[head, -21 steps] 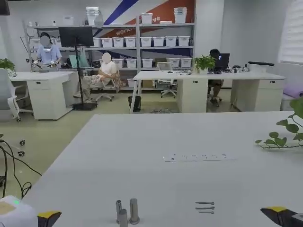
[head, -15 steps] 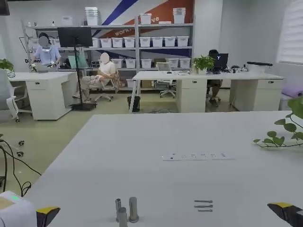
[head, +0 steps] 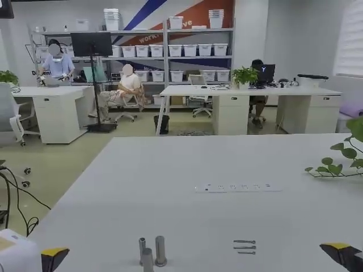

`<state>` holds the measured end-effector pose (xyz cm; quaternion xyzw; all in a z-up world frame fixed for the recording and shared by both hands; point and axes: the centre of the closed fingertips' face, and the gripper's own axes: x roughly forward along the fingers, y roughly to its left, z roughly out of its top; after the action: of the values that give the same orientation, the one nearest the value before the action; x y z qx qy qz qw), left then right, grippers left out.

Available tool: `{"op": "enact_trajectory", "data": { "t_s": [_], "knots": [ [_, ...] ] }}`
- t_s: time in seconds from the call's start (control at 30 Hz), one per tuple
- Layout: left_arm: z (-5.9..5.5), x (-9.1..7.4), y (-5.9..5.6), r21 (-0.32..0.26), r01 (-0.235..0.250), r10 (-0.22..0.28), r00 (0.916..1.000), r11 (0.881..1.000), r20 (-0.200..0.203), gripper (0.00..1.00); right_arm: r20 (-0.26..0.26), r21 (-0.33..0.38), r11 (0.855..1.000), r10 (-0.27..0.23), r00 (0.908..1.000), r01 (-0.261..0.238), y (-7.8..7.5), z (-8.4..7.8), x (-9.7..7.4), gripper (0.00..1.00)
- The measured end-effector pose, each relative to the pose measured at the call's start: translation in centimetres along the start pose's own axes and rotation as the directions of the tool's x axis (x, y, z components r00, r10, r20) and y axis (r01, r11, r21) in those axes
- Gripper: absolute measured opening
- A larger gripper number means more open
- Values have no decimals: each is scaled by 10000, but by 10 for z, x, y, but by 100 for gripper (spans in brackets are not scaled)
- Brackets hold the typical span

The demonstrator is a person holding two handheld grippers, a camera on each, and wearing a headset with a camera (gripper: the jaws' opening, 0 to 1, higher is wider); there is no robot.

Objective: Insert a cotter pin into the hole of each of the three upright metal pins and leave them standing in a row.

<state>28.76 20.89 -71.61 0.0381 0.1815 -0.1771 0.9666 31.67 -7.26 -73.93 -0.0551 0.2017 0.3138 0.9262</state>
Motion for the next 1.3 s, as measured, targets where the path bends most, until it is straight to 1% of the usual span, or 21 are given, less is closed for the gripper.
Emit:
{"op": "enact_trajectory", "data": {
  "t_s": [0.17, 0.47, 0.6, 0.83, 1.0, 1.07, 1.17, 1.3],
  "knots": [
    [-1, -1, 1, -63, -10, 10, 10000, 10000, 18, 79, 70, 0, 10000, -63, 10000, 63, -1, 2, 0, 98],
    [-1, -2, 4, -18, -33, 33, 10000, 10000, 5, 79, 46, 61, 10000, 50, 10000, -50, 2, 1, 0, 98],
    [0, -3, 4, -44, -41, 41, 10000, 10000, 70, 78, 30, 24, 9999, 114, 9999, -114, 3, 2, -1, 96],
    [-1, -3, 4, -46, -11, 11, 10000, 10000, 30, 78, 32, 99, 9999, 127, 9999, -127, 2, 3, -3, 94],
    [-1, -4, 3, -61, -4, 4, 10000, 10000, 22, 77, 16, 23, 9998, 174, 9998, -174, 2, 2, -3, 95],
    [0, -4, 3, -58, -2, 2, 10000, 10000, 37, 77, 19, -29, 9998, 183, 9998, -183, 2, 2, -3, 97],
    [-2, -4, 1, -43, 29, -30, 10000, 10000, -25, 77, -82, -90, 9998, 184, 9998, -185, 3, 0, -2, 100],
    [-4, -4, 0, -71, 79, -80, 10000, 9999, -59, 77, -270, -205, 9995, 233, 9994, -239, 4, -4, -3, 100]
  ]
}}
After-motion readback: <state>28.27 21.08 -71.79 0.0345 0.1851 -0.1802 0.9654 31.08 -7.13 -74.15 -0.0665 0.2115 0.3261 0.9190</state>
